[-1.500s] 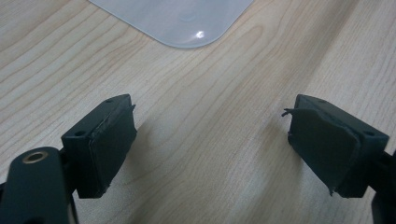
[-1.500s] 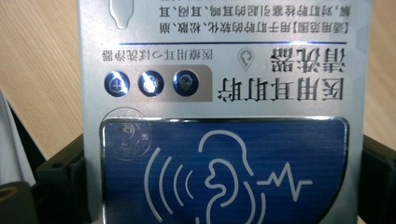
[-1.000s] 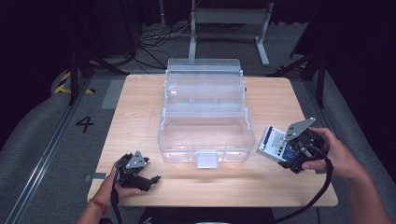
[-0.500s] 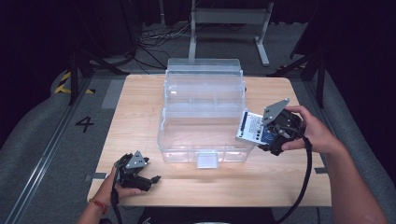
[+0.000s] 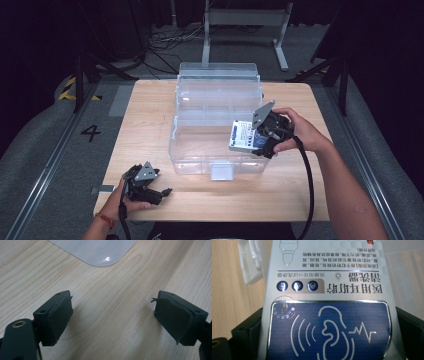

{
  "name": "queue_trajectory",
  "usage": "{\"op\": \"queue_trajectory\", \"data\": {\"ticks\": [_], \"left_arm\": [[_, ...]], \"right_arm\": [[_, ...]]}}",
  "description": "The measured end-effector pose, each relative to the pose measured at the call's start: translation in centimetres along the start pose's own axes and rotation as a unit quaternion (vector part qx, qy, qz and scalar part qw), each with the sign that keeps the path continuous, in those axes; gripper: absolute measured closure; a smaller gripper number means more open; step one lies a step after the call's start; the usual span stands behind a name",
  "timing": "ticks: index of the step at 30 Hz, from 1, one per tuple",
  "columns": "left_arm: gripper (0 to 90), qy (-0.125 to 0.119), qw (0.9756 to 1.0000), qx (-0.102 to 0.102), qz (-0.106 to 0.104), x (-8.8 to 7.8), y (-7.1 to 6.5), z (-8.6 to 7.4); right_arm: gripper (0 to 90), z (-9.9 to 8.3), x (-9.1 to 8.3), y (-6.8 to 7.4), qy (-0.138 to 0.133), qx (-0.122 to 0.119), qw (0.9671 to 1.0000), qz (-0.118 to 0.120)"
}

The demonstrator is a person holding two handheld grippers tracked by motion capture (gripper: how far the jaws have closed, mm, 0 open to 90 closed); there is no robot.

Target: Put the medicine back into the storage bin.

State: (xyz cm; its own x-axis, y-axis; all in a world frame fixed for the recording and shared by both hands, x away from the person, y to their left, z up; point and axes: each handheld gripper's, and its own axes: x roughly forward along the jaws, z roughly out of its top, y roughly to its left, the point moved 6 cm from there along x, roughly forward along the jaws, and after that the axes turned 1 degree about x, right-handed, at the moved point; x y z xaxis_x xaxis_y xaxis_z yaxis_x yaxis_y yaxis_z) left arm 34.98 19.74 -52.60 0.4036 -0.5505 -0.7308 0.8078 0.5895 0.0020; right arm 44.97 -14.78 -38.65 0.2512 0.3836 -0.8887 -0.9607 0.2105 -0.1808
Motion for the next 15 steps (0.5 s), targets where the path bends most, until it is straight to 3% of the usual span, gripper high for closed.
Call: {"op": "queue_trajectory", "data": {"ticks": [4, 8, 15], "left_arm": [[15.2, 0.0, 1.0, 0.001, 0.001, 0.0, 0.0, 0.0], [15.2, -0.001, 1.0, 0.0, 0.001, 0.0, 0.0, 0.0], [15.2, -0.001, 1.0, 0.0, 0.001, 0.0, 0.0, 0.0]], "right_arm": [[4.2, 0.4, 1.3, -0.2, -0.016, 0.003, 0.9998, 0.012], [4.2, 0.1, 2.7, -0.2, -0.016, 0.007, 0.9997, 0.02], [4.0, 0.0, 3.4, -0.5, -0.035, 0.011, 0.9991, 0.023]]}}
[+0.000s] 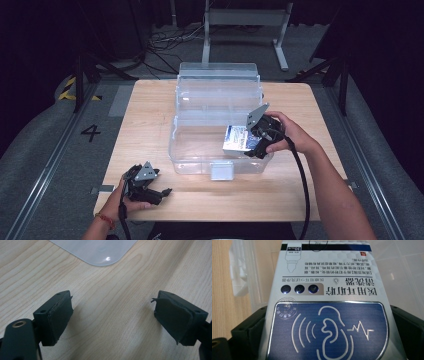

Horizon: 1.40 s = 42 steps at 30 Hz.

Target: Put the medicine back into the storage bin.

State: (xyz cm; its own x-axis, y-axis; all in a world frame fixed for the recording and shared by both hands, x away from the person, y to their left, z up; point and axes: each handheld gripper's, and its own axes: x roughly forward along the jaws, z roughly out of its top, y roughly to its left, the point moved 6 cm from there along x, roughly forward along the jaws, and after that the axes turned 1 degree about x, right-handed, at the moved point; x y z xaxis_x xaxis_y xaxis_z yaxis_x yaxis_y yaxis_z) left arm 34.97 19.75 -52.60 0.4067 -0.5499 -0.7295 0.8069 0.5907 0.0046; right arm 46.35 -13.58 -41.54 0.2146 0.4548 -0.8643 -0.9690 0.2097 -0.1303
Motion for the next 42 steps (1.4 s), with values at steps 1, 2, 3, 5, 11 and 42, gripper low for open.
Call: {"op": "queue_trajectory", "data": {"ticks": [1, 2, 3, 5, 11, 42], "left_arm": [[15.2, 0.0, 1.0, 0.0, 0.0, 0.0, 0.0, 0.0], [15.2, 0.0, 1.0, 0.0, 0.0, 0.0, 0.0, 0.0], [15.2, 0.0, 1.0, 0.0, 0.0, 0.0, 0.0, 0.0], [15.2, 0.0, 1.0, 0.0, 0.0, 0.0, 0.0, 0.0], [15.2, 0.0, 1.0, 0.0, 0.0, 0.0, 0.0, 0.0], [15.3, -0.001, 1.0, -0.001, 0.002, 0.0, 0.0, 0.0]], "right_arm": [[4.0, 0.0, 0.0, -0.1, -0.004, -0.001, 1.0, 0.001], [4.0, 0.0, 0.0, -0.1, -0.009, 0.0, 0.9999, 0.004], [4.0, 0.0, 0.0, -0.1, -0.012, 0.001, 0.9999, 0.004], [4.0, 0.0, 0.2, -0.1, -0.021, 0.003, 0.9998, 0.006], [4.0, -0.5, 0.6, -0.3, -0.021, 0.0, 0.9998, -0.001], [17.3, -0.3, -1.8, -0.5, -0.188, 0.014, 0.9806, -0.054]]}}
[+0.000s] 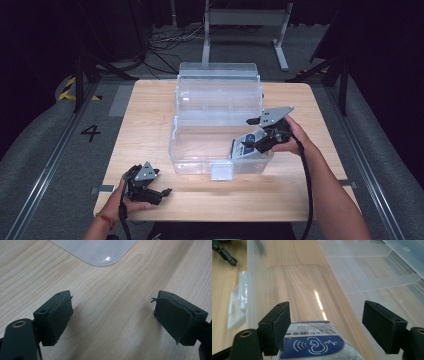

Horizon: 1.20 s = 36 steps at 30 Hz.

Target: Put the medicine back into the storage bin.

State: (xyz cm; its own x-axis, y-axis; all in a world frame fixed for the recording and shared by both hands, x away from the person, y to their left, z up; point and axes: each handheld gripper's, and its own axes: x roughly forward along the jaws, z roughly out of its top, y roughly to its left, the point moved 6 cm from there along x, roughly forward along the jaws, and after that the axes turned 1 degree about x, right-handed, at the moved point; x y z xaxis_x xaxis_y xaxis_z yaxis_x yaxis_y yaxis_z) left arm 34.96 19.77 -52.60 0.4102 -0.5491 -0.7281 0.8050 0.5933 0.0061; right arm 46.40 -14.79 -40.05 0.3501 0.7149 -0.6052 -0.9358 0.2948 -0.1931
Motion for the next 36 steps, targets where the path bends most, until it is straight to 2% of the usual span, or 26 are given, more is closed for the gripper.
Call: {"op": "queue_trajectory", "data": {"ticks": [2, 8, 10, 12, 14, 16, 18, 20, 21, 24, 26, 27, 28, 32, 34, 35, 36], "left_arm": [[15.4, 0.001, 1.0, -0.001, 0.0, 0.0, 0.0, 0.0], [15.5, 0.001, 1.0, -0.001, 0.0, 0.0, 0.0, 0.0], [15.5, 0.002, 1.0, -0.001, 0.001, 0.0, 0.0, 0.0], [15.5, 0.002, 1.0, -0.001, 0.001, 0.0, 0.0, 0.0], [15.5, 0.003, 1.0, -0.001, 0.002, 0.0, 0.0, 0.0], [15.5, 0.004, 1.0, -0.001, 0.003, -0.1, 0.0, 0.0], [15.5, 0.006, 1.0, -0.003, 0.001, -0.1, -0.1, 0.0], [15.5, 0.012, 0.9999, -0.007, 0.003, -0.1, -0.1, 0.1], [15.6, 0.016, 0.9997, -0.015, 0.006, -0.1, -0.2, 0.1], [17.5, 0.026, 0.9994, -0.02, 0.011, -0.1, -0.5, 0.3], [21.5, 0.031, 0.9994, -0.013, 0.012, -0.2, -0.7, 0.6], [23.1, 0.032, 0.9994, -0.007, 0.011, -0.2, -0.8, 0.7], [24.0, 0.031, 0.9994, 0.002, 0.017, -0.3, -0.9, 0.9], [24.5, -0.009, 0.9998, 0.013, 0.015, -1.4, -1.7, 2.5], [24.5, -0.03, 0.9994, 0.008, 0.016, -2.2, -1.7, 3.5], [24.8, -0.03, 0.9994, 0.008, 0.016, -2.2, -1.7, 3.5], [27.9, -0.038, 0.999, 0.011, 0.023, -3.0, -1.7, 4.3]], "right_arm": [[18.4, 0.1, -0.5, 0.0, 0.001, 0.0, 1.0, -0.002], [20.7, -0.8, -3.0, -0.5, 0.034, 0.011, 0.9977, -0.057], [22.3, -1.4, -4.0, -0.8, 0.038, 0.025, 0.9962, -0.074], [23.2, -2.0, -4.6, -1.1, 0.043, 0.037, 0.9953, -0.078], [23.2, -2.3, -4.8, -1.3, 0.047, 0.041, 0.9946, -0.083], [23.5, -3.3, -4.8, -1.4, 0.067, 0.042, 0.9922, -0.096], [23.3, -3.8, -4.6, -1.4, 0.075, 0.042, 0.9915, -0.098], [23.2, -4.2, -4.3, -1.6, 0.087, 0.042, 0.9891, -0.111], [23.0, -4.3, -4.0, -1.6, 0.093, 0.044, 0.9883, -0.112], [22.7, -4.4, -3.3, -1.8, 0.11, 0.038, 0.9837, -0.137], [22.9, -4.3, -2.9, -2.1, 0.12, 0.035, 0.9809, -0.149], [23.5, -4.3, -2.6, -2.2, 0.129, 0.04, 0.9781, -0.158], [23.4, -4.2, -2.5, -2.4, 0.135, 0.043, 0.9772, -0.158], [23.4, -3.9, -2.5, -2.7, 0.132, 0.052, 0.9762, -0.164], [23.5, -3.7, -2.7, -3.0, 0.12, 0.066, 0.9781, -0.157], [23.5, -3.5, -2.8, -3.2, 0.11, 0.076, 0.9799, -0.148], [23.5, -3.2, -3.0, -3.4, 0.094, 0.084, 0.9827, -0.135]]}}
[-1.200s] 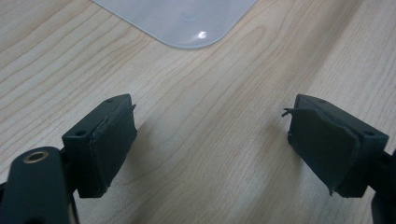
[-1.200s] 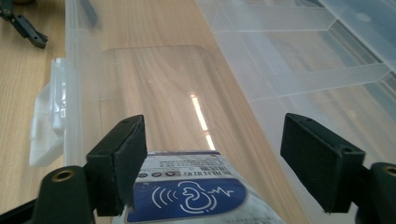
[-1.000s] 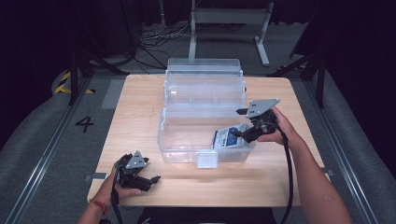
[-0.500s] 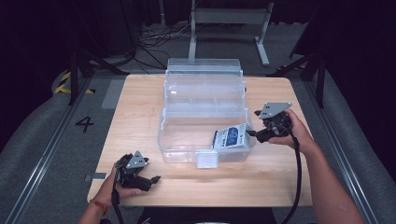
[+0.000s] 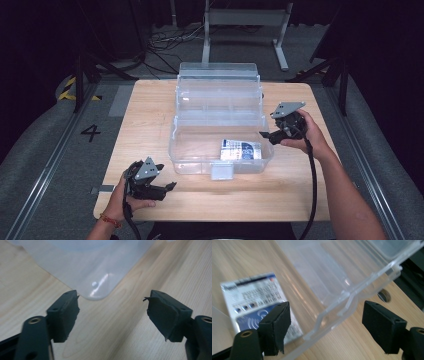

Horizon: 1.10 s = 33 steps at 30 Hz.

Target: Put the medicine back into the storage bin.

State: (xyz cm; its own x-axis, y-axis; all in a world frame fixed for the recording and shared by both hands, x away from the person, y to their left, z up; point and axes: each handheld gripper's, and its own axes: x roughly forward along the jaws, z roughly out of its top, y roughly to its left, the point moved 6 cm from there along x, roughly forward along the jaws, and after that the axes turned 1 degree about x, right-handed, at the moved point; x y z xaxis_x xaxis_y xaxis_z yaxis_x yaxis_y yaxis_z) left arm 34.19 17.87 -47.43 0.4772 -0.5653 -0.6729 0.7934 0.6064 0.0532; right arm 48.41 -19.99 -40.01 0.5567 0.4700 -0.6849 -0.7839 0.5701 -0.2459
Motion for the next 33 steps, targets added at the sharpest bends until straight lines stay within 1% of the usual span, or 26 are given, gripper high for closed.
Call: {"op": "queue_trajectory", "data": {"ticks": [1, 2, 3, 4, 5, 6, 8, 10, 12, 13, 14, 15, 17, 18, 19, 20, 21, 22, 24, 25, 26, 27, 28, 29, 30, 33], "left_arm": [[31.4, 0.0, 1.0, 0.0, 0.0, 0.0, 0.0, 0.0], [31.4, -0.008, 0.9999, 0.01, 0.01, -0.7, -0.3, 0.9], [31.4, -0.008, 0.9999, 0.01, 0.01, -0.7, -0.3, 0.9], [31.4, -0.013, 0.9999, 0.011, 0.002, -1.1, -0.5, 1.5], [31.4, -0.012, 0.9997, 0.019, 0.001, -1.4, -0.8, 2.0], [31.5, -0.012, 0.9996, 0.027, 0.002, -1.6, -1.0, 2.5], [32.3, -0.011, 0.999, 0.042, -0.007, -1.9, -1.4, 3.2], [36.9, -0.005, 0.9985, 0.053, -0.006, -1.9, -1.4, 3.9], [37.2, -0.006, 0.9983, 0.057, -0.007, -1.9, -1.4, 4.8], [37.1, -0.009, 0.9983, 0.057, -0.008, -1.9, -1.5, 5.1], [37.1, -0.011, 0.9979, 0.061, -0.016, -2.0, -1.5, 5.6], [37.9, -0.01, 0.9977, 0.065, -0.017, -1.9, -1.5, 5.9], [38.9, -0.001, 0.9968, 0.077, -0.021, -1.6, -1.6, 6.7], [39.4, 0.002, 0.9966, 0.08, -0.021, -1.5, -1.5, 6.9], [41.5, 0.007, 0.9964, 0.081, -0.025, -1.2, -1.5, 7.1], [43.9, 0.007, 0.9964, 0.081, -0.025, -1.2, -1.5, 7.1], [43.9, 0.012, 0.9955, 0.087, -0.035, -0.8, -1.5, 7.3], [45.2, 0.021, 0.995, 0.091, -0.036, -0.5, -1.5, 7.4], [45.8, 0.038, 0.9938, 0.098, -0.037, 0.1, -1.3, 7.5], [45.8, 0.042, 0.9935, 0.099, -0.037, 0.2, -1.3, 7.6], [45.9, 0.054, 0.9928, 0.103, -0.031, 0.5, -1.1, 7.6], [46.6, 0.06, 0.9924, 0.104, -0.028, 0.6, -1.0, 7.6], [48.2, 0.062, 0.9922, 0.103, -0.033, 0.8, -0.9, 7.7], [50.6, 0.065, 0.9922, 0.099, -0.038, 0.9, -0.8, 7.6], [51.6, 0.068, 0.992, 0.099, -0.04, 1.0, -0.7, 7.6], [52.2, 0.076, 0.9908, 0.101, -0.048, 1.3, -0.7, 7.4]], "right_arm": [[23.5, 0.0, 0.0, 0.0, 0.0, 0.0, 1.0, 0.0], [23.5, 0.6, -0.4, -0.4, -0.025, 0.012, 0.9992, 0.028], [23.5, 0.6, -0.4, -0.4, -0.025, 0.012, 0.9992, 0.028], [23.5, 0.9, -0.5, -0.7, -0.03, 0.019, 0.9988, 0.034], [23.5, 1.3, -0.6, -1.1, -0.037, 0.025, 0.9983, 0.037], [23.5, 1.7, -0.7, -1.5, -0.041, 0.029, 0.998, 0.039], [23.6, 2.3, -0.5, -2.2, -0.04, 0.036, 0.9979, 0.036], [24.5, 3.0, -0.1, -2.8, -0.042, 0.043, 0.9975, 0.037], [24.5, 3.6, 0.2, -3.1, -0.041, 0.045, 0.9971, 0.047], [24.8, 4.0, 0.4, -3.5, -0.038, 0.044, 0.9976, 0.037], [25.5, 4.3, 0.5, -3.7, -0.037, 0.044, 0.9978, 0.032], [26.3, 4.8, 0.6, -4.1, -0.04, 0.045, 0.9976, 0.035], [29.4, 5.6, 0.8, -4.8, -0.047, 0.044, 0.9976, 0.025], [31.3, 6.2, 0.9, -5.4, -0.05, 0.042, 0.9977, 0.017], [32.5, 6.4, 1.0, -5.6, -0.049, 0.043, 0.9978, 0.014], [32.5, 6.4, 1.0, -5.6, -0.049, 0.043, 0.9978, 0.014], [32.8, 6.7, 1.1, -5.9, -0.048, 0.046, 0.9976, 0.018], [34.1, 7.2, 1.3, -6.3, -0.046, 0.046, 0.9977, 0.02], [34.7, 7.7, 1.6, -6.7, -0.042, 0.041, 0.9981, 0.018], [34.8, 7.9, 1.7, -6.9, -0.041, 0.035, 0.9984, 0.016], [35.0, 8.0, 1.9, -6.9, -0.037, 0.033, 0.9987, 0.016], [35.1, 8.3, 2.2, -7.1, -0.031, 0.027, 0.999, 0.017], [35.9, 8.5, 2.3, -7.1, -0.029, 0.026, 0.9991, 0.019], [37.5, 8.8, 2.5, -7.2, -0.027, 0.021, 0.9992, 0.022], [37.8, 9.0, 2.8, -7.2, -0.024, 0.016, 0.9993, 0.022], [39.1, 9.5, 3.6, -7.1, -0.009, 0.012, 0.9993, 0.034]]}}
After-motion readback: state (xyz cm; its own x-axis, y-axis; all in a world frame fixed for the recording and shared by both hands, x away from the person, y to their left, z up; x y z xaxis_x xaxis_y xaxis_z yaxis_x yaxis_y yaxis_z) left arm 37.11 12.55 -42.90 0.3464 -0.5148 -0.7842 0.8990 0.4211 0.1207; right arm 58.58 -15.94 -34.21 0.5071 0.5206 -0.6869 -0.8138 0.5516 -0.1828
